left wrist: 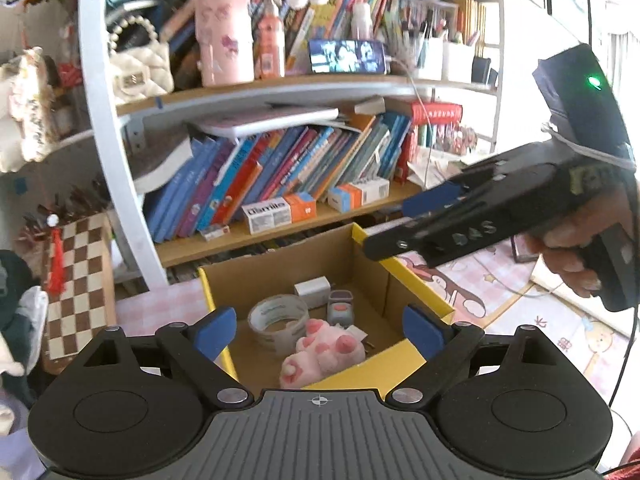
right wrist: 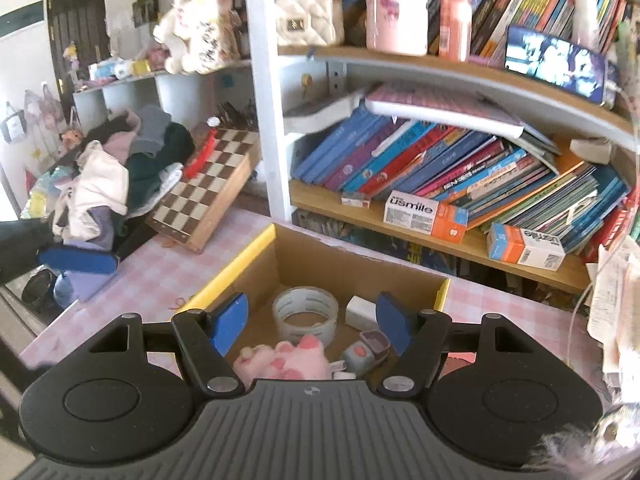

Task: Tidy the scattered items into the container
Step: 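Withdraw both open tools from the box toward the white watch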

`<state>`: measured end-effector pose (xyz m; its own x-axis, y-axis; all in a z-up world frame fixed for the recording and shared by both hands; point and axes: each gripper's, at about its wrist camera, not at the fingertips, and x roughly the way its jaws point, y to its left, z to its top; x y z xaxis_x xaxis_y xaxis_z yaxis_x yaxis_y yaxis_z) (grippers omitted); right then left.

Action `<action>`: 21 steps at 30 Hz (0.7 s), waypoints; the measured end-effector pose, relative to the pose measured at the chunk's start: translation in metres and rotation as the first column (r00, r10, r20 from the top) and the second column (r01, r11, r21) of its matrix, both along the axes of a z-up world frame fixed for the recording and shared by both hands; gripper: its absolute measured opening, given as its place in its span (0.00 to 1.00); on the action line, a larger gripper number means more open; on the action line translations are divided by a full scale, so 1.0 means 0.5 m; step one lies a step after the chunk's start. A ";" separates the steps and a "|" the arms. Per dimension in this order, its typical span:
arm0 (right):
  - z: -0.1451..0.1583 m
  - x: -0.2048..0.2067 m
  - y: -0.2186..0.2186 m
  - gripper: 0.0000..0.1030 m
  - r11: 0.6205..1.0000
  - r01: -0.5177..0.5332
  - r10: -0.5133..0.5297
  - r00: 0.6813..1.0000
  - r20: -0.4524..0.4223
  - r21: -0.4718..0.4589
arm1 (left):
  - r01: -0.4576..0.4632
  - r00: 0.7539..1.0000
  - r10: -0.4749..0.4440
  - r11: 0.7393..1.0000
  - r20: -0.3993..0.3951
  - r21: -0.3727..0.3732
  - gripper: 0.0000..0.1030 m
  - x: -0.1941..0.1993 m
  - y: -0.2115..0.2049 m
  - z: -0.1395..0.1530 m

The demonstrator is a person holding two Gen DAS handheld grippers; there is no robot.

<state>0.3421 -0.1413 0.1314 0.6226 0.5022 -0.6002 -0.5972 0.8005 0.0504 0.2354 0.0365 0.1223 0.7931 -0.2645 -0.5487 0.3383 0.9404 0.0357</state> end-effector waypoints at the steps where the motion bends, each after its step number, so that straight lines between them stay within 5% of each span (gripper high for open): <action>1: 0.004 -0.017 -0.004 0.68 1.000 0.001 -0.001 1.000 0.010 0.002 | -0.003 1.000 0.003 1.000 0.008 0.001 0.90 -0.011 0.002 0.003; 13: 0.008 -0.201 -0.069 0.71 0.996 0.093 -0.093 0.985 0.147 0.009 | -0.099 0.989 0.095 0.995 0.114 0.026 0.95 -0.147 0.021 0.003; 21: -0.048 -0.269 -0.106 0.71 0.982 0.190 -0.189 0.974 0.127 0.006 | -0.170 0.980 0.170 0.985 0.101 -0.007 0.95 -0.207 0.053 -0.034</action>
